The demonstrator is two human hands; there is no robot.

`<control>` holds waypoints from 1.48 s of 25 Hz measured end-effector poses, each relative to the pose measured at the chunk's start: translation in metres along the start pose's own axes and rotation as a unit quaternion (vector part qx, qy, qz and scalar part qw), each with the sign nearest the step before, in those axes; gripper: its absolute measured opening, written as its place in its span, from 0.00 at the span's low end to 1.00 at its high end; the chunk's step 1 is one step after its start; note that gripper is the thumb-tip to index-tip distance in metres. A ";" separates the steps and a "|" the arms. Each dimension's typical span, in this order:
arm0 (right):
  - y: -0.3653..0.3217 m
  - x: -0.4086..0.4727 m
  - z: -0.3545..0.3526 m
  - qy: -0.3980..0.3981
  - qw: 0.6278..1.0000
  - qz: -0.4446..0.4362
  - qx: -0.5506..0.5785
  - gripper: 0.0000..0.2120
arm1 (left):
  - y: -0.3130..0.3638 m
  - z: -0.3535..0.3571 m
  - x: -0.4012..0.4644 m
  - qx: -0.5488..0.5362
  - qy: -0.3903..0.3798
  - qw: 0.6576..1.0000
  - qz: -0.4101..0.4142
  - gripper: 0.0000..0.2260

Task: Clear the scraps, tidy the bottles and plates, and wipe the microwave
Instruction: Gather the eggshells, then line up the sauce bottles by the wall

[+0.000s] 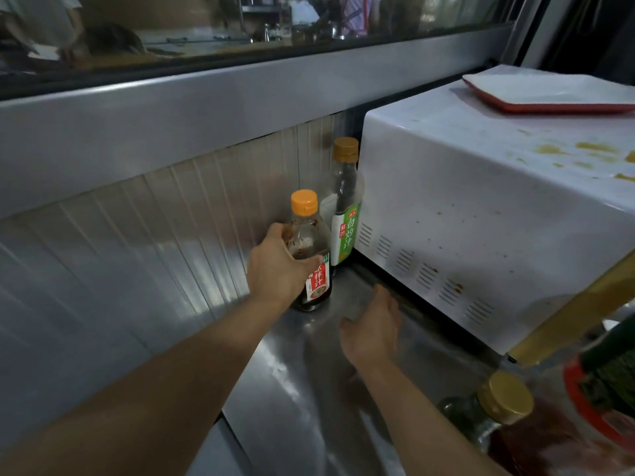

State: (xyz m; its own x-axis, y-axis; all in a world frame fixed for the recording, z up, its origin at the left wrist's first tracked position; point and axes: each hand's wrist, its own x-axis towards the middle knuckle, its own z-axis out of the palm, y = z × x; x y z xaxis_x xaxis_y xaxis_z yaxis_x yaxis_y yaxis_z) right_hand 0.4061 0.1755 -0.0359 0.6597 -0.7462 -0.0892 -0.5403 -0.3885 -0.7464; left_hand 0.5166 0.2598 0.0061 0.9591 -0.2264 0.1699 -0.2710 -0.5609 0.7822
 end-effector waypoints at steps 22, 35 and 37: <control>-0.038 0.026 0.065 -0.004 0.998 -0.008 0.054 0.34 | -0.047 -0.046 -0.017 0.251 -0.156 0.954 0.056 0.28; -0.043 0.040 0.067 -0.012 0.999 -0.025 0.039 0.36 | -0.047 -0.053 -0.024 0.258 -0.149 0.952 0.067 0.26; -0.044 0.033 0.058 -0.033 0.999 -0.014 0.029 0.36 | -0.044 -0.059 -0.029 0.258 -0.148 0.953 0.062 0.26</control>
State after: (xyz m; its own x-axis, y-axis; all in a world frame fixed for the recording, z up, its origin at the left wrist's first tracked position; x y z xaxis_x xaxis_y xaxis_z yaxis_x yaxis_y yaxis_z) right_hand 0.4823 0.1992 -0.0446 0.7087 -0.6970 -0.1095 -0.4913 -0.3761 -0.7856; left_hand 0.5059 0.3384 0.0021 0.8730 -0.4877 0.0056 -0.4575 -0.8148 0.3562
